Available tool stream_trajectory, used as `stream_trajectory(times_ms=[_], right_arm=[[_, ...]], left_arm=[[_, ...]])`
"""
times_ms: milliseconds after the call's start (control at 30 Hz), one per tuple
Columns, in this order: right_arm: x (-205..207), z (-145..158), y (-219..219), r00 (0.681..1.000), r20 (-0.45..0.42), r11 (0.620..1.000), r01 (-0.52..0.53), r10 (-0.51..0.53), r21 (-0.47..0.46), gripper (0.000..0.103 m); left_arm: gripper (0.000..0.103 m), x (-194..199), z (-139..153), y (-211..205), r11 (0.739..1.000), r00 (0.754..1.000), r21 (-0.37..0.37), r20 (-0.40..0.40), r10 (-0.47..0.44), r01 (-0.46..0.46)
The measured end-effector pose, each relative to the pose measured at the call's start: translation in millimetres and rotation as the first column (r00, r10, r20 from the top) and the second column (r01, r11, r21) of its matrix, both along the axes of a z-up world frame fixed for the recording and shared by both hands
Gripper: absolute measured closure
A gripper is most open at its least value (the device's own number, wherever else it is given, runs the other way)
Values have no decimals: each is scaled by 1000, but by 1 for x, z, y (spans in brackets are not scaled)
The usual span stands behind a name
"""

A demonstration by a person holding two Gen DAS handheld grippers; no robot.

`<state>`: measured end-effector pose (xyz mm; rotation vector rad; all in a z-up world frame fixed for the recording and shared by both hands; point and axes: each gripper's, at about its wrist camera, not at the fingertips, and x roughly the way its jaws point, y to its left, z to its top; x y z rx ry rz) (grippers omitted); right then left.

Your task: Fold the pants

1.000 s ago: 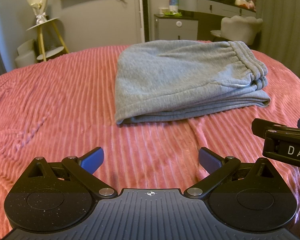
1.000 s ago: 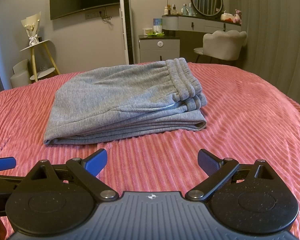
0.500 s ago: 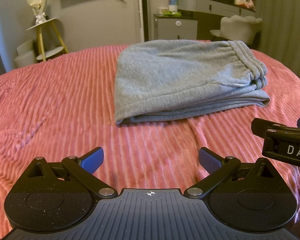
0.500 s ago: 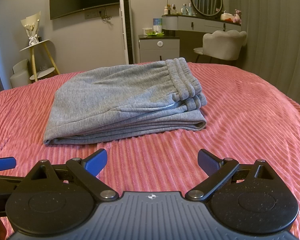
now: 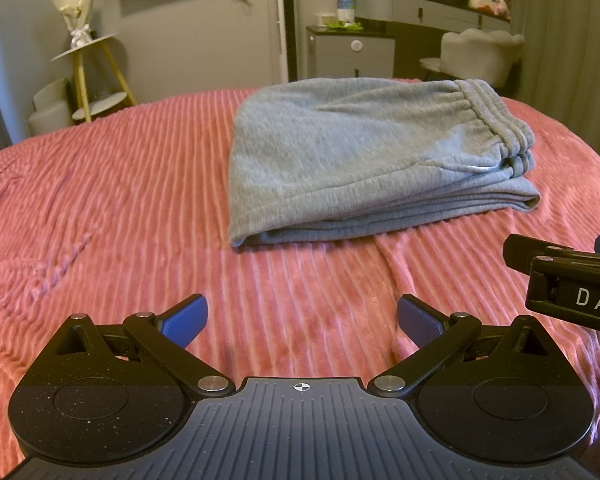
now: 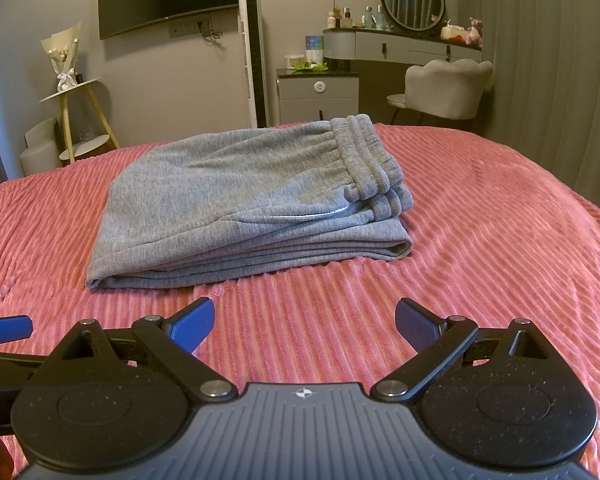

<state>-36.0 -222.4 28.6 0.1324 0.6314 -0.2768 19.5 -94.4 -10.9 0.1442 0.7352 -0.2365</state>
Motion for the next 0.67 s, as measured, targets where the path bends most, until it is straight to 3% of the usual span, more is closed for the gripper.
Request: stream_trajectory(times_ms=[667], right_arm=[[0,-2,0,1000,-1,1000,4,-4,1,6]], left_arm=[[0,1,2,4,1000,1000,-14,3,-15,15]])
